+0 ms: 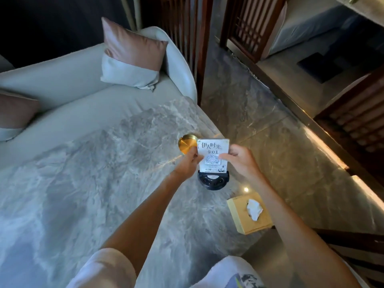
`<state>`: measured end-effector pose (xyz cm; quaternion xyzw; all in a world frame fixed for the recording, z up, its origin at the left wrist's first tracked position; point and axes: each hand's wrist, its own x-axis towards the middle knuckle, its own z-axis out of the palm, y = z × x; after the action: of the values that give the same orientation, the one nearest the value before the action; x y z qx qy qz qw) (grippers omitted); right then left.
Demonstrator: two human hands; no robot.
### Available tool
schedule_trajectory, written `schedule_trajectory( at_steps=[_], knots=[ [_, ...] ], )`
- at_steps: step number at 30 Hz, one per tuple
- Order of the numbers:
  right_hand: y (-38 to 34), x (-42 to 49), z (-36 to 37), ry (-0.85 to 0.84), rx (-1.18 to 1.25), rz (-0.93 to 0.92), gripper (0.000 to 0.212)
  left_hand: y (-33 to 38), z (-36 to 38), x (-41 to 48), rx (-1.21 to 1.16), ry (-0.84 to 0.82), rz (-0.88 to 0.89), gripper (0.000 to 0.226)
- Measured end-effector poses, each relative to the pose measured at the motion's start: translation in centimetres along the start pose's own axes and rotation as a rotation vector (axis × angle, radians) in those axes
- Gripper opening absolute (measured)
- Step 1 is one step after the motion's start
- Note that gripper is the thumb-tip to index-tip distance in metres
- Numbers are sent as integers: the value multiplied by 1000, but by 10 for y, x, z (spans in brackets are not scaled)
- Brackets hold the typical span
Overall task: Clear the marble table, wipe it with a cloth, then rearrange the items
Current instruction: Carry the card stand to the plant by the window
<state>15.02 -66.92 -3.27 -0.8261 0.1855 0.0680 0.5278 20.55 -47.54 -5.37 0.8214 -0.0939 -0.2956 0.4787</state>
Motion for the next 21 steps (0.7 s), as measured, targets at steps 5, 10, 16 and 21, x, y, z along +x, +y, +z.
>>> schedule_trajectory(
  at_steps=[5, 10, 16, 21],
  knots=[
    [-64, -4, 56, -200, 85, -110, 15, -18, -62, -89, -315, 82, 24, 39],
    [-104, -41, 153, -388, 87, -142, 17, -70, -117, -182, -506, 250, -13, 36],
    [-140, -110, 273, -554, 41, -143, 26, -159, -181, -287, -497, 420, -49, 21],
    [-188, -182, 384, -585, -22, -198, 42, -243, -236, -390, -296, 591, -67, 11]
  ],
)
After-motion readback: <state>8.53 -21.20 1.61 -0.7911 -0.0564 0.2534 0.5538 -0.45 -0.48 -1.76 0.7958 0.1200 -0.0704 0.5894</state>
